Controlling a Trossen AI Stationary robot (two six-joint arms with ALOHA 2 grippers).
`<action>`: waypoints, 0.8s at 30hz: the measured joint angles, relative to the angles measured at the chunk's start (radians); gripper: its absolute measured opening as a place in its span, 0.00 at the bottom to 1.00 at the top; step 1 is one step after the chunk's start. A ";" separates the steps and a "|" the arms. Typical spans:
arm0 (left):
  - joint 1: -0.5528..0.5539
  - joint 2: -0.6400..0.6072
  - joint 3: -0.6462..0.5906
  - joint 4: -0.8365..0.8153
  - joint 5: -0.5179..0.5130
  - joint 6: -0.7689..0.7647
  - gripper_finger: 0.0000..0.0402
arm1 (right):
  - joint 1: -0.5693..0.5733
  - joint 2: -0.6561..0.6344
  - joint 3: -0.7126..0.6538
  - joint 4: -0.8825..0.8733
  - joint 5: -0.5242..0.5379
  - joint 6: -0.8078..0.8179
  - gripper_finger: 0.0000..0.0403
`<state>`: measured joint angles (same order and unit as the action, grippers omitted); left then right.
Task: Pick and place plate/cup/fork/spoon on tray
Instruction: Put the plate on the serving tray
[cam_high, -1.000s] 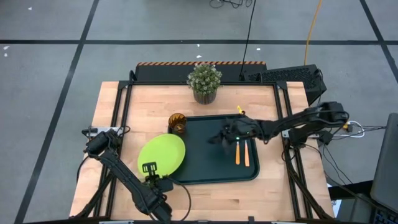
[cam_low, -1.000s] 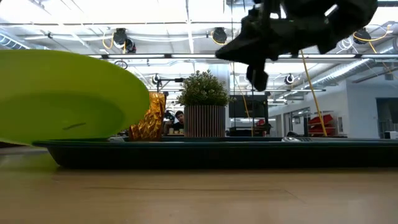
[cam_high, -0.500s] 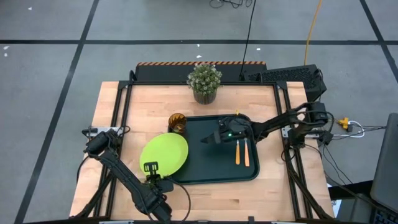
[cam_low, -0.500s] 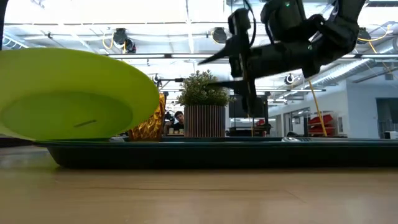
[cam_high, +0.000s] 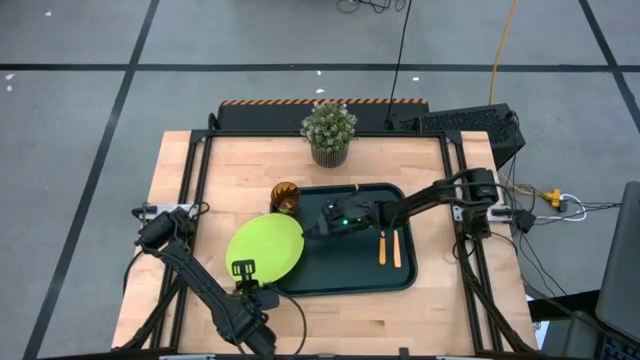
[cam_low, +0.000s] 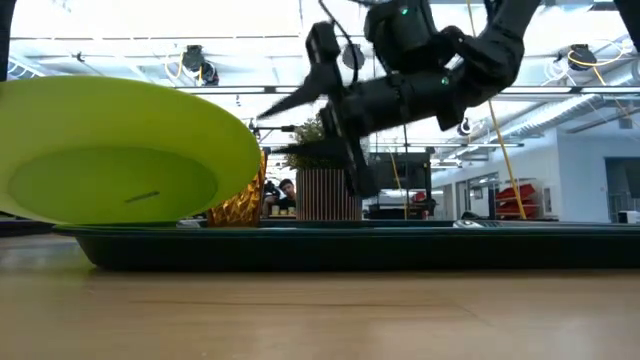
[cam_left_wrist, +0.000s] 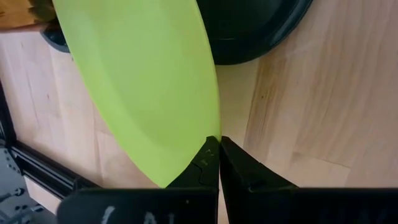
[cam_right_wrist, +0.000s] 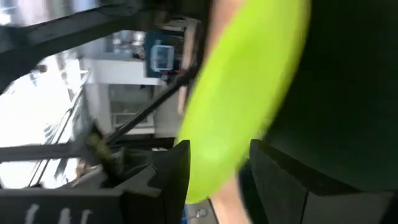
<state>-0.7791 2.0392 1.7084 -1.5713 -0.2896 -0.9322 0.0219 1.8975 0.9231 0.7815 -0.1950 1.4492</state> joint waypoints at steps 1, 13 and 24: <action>-0.002 0.000 0.000 0.000 0.000 -0.003 0.00 | -0.001 0.007 0.001 -0.005 -0.012 0.020 0.40; -0.014 0.000 0.000 0.000 -0.015 -0.008 0.00 | -0.009 0.009 -0.004 -0.084 -0.002 0.187 0.40; -0.004 0.000 0.000 0.001 -0.071 0.041 0.00 | 0.005 0.009 -0.004 -0.060 0.044 0.208 0.40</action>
<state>-0.7827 2.0396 1.7084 -1.5707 -0.3606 -0.8917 0.0273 1.9064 0.9192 0.7216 -0.1511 1.6572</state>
